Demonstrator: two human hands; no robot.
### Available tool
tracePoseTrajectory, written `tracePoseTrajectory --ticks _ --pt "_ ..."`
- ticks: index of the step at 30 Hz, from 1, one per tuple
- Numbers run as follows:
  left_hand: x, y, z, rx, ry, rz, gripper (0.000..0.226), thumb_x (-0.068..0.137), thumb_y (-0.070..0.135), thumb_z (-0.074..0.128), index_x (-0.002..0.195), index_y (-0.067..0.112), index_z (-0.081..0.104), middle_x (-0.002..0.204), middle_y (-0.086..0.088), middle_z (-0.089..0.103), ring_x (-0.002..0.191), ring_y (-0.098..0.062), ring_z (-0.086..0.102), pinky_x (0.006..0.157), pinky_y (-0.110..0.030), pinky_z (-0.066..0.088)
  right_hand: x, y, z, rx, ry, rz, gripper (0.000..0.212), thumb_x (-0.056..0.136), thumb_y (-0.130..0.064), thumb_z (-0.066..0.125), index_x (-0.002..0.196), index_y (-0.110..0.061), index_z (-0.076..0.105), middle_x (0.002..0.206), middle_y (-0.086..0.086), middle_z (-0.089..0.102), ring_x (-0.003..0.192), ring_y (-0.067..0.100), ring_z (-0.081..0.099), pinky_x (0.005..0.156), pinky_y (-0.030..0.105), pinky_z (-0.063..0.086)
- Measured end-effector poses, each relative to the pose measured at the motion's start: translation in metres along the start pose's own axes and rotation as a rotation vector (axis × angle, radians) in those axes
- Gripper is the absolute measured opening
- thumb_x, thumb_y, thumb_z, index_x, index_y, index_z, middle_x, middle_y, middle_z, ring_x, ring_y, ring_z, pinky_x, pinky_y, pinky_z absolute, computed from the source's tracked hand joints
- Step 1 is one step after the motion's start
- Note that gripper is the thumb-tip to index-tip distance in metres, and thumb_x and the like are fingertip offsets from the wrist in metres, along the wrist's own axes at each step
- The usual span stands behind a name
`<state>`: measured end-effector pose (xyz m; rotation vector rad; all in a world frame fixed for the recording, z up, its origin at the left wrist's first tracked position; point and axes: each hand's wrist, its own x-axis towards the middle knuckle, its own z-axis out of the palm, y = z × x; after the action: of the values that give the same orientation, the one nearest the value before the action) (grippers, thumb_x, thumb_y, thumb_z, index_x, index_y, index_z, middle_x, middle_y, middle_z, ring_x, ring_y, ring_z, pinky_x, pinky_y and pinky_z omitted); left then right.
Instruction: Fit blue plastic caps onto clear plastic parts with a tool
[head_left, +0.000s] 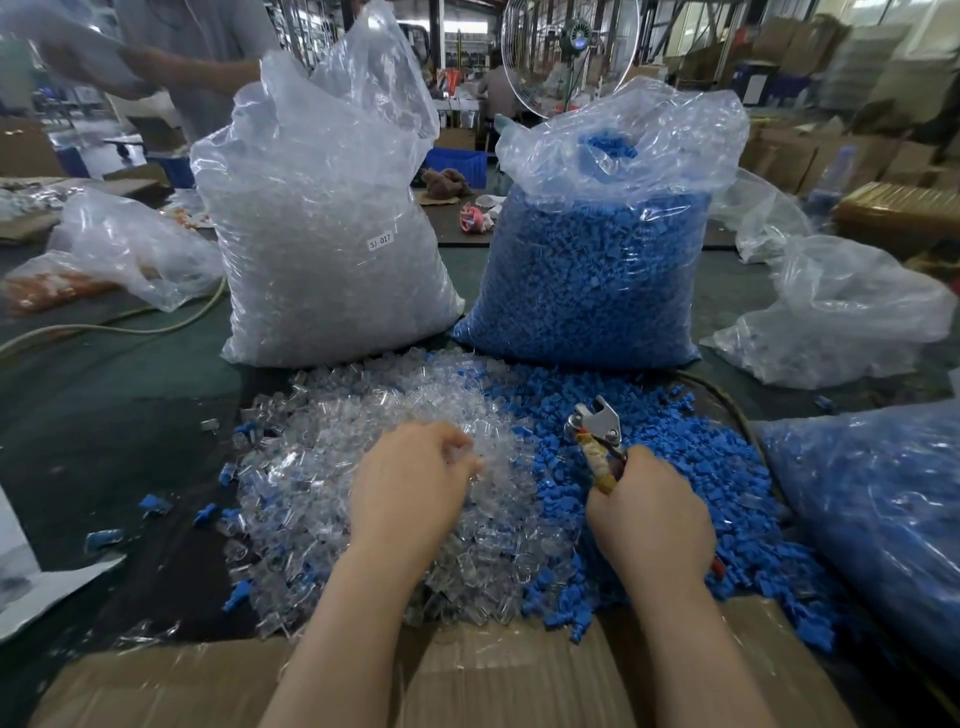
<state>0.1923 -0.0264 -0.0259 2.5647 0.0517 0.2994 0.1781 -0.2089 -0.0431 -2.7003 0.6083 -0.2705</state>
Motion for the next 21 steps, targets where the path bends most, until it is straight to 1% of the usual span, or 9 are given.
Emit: tracePoseTrajectory --ticks 1,3,7,9,11,13,17,19,21 --pt "-0.0001 0.0011 -0.0002 -0.032 0.014 0.004 0.026 0.089 0.05 0.065 0.108 0.034 0.071 0.09 0.018 0.067 0.069 0.008 0.054 0.062 -0.015 0.039 0.0007 0.0006 0.0004 0.004 0.023 0.0 0.02 0.092 -0.033 0.055 0.085 -0.02 0.041 0.071 -0.005 0.04 0.059 0.018 0.039 0.047 0.029 0.024" --pt "-0.0001 0.0029 -0.0014 -0.099 0.068 0.01 0.03 0.086 0.055 0.066 0.104 0.033 0.074 0.088 0.017 0.071 0.068 0.012 0.054 0.061 -0.015 0.042 0.0021 0.0019 0.0008 0.019 0.059 0.006 0.024 0.092 -0.034 0.055 0.08 -0.02 0.04 0.067 -0.004 0.045 0.053 0.015 0.037 0.045 0.028 0.021" --pt "-0.0009 0.0044 -0.0033 -0.127 0.116 0.043 0.038 0.084 0.062 0.062 0.102 0.031 0.075 0.087 0.015 0.069 0.077 0.001 0.059 0.068 -0.022 0.047 0.003 0.0023 0.0014 0.01 0.067 0.016 0.025 0.092 -0.032 0.056 0.078 -0.02 0.039 0.065 -0.003 0.045 0.052 0.013 0.036 0.045 0.027 0.022" --pt "-0.0009 0.0048 -0.0024 -0.143 0.096 0.045 0.038 0.087 0.059 0.06 0.107 0.03 0.074 0.094 0.013 0.069 0.084 -0.003 0.06 0.073 -0.025 0.047 0.0021 0.0024 0.0021 -0.018 0.017 0.019 0.02 0.09 -0.03 0.058 0.082 -0.019 0.042 0.068 -0.004 0.042 0.053 0.013 0.035 0.045 0.026 0.022" --pt "-0.0002 0.0049 -0.0016 -0.178 0.082 0.038 0.037 0.091 0.052 0.06 0.117 0.028 0.071 0.107 0.01 0.069 0.096 -0.006 0.061 0.083 -0.029 0.048 0.0017 0.0029 0.0026 -0.019 -0.022 0.018 0.016 0.088 -0.028 0.058 0.084 -0.019 0.045 0.07 -0.005 0.042 0.055 0.013 0.035 0.046 0.027 0.024" --pt "0.0003 0.0047 -0.0021 -0.203 0.061 0.039 0.036 0.094 0.046 0.059 0.124 0.028 0.068 0.113 0.009 0.068 0.099 -0.007 0.06 0.087 -0.027 0.046 0.0019 0.0031 0.0026 -0.009 -0.025 0.013 0.015 0.088 -0.027 0.058 0.084 -0.019 0.046 0.07 -0.005 0.043 0.054 0.012 0.034 0.046 0.027 0.024" --pt "0.0006 0.0048 -0.0029 -0.252 0.06 0.025 0.023 0.094 0.037 0.064 0.113 0.028 0.074 0.103 0.014 0.07 0.089 -0.001 0.061 0.079 -0.017 0.043 0.0022 0.0019 0.0015 -0.003 -0.018 0.014 0.017 0.088 -0.028 0.058 0.084 -0.02 0.044 0.069 -0.004 0.043 0.054 0.011 0.034 0.046 0.027 0.024" --pt "0.0008 0.0048 -0.0029 -0.272 0.069 0.016 0.02 0.093 0.035 0.066 0.109 0.027 0.075 0.084 0.023 0.066 0.074 0.007 0.06 0.064 -0.004 0.039 0.0033 0.0017 0.0014 0.013 -0.006 0.012 0.019 0.09 -0.029 0.057 0.083 -0.019 0.043 0.069 -0.003 0.045 0.054 0.012 0.035 0.046 0.028 0.024" --pt "0.0004 0.0054 -0.003 -0.287 0.064 0.014 0.019 0.093 0.035 0.066 0.108 0.028 0.075 0.076 0.029 0.06 0.066 0.011 0.058 0.052 -0.002 0.038 0.0051 0.0012 0.0011 0.058 0.013 0.013 0.022 0.092 -0.032 0.055 0.08 -0.021 0.041 0.069 -0.003 0.048 0.055 0.012 0.038 0.046 0.028 0.024"
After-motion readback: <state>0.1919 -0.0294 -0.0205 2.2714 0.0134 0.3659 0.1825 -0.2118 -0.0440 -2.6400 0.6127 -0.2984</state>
